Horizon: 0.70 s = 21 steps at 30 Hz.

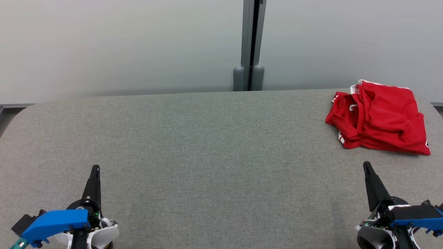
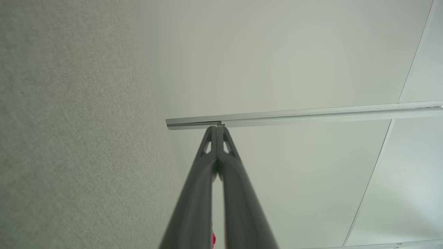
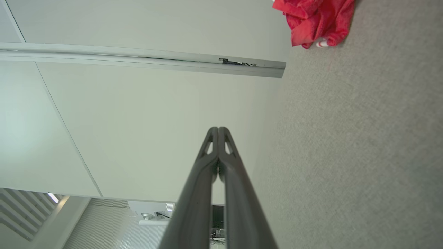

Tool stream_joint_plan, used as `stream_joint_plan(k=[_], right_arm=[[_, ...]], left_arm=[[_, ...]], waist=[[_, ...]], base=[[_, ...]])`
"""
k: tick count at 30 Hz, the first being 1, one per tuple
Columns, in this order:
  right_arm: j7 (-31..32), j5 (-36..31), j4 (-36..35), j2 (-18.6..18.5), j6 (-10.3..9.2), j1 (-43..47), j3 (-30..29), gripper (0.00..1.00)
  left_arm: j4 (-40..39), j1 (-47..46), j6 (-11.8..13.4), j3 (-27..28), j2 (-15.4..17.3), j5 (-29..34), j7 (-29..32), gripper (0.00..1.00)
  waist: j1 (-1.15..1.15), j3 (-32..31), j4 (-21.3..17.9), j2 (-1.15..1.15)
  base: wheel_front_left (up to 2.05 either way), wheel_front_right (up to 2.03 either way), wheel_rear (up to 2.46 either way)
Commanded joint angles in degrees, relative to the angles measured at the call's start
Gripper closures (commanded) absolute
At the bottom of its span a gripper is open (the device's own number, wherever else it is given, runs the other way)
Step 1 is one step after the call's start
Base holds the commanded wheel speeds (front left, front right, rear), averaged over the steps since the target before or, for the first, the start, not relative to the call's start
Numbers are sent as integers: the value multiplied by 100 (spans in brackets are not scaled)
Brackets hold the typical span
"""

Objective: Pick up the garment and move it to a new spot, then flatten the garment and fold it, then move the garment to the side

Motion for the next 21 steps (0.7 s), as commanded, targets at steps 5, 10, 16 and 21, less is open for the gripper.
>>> stream_joint_plan(k=[5,10,16,21], right_arm=[[77,280,-38,-45,4,-82,-30,100],[119,443,-44,-46,4,-97,-36,100],[117,437,-43,-46,4,-97,-35,100],[116,437,-43,-45,4,-96,-34,100]], left_arm=[[-32,-118,-57,19,-14,-278,81,100],[-28,-137,-69,31,-20,-447,123,100],[-29,-137,-68,30,-19,-448,122,100],[-29,-136,-68,30,-19,-448,122,100]], waist=[[0,-7,-1,0],[0,-14,-2,0],[0,-14,-2,0],[0,-14,-2,0]], base=[[0,0,0],[0,0,0],[0,0,0],[0,0,0]])
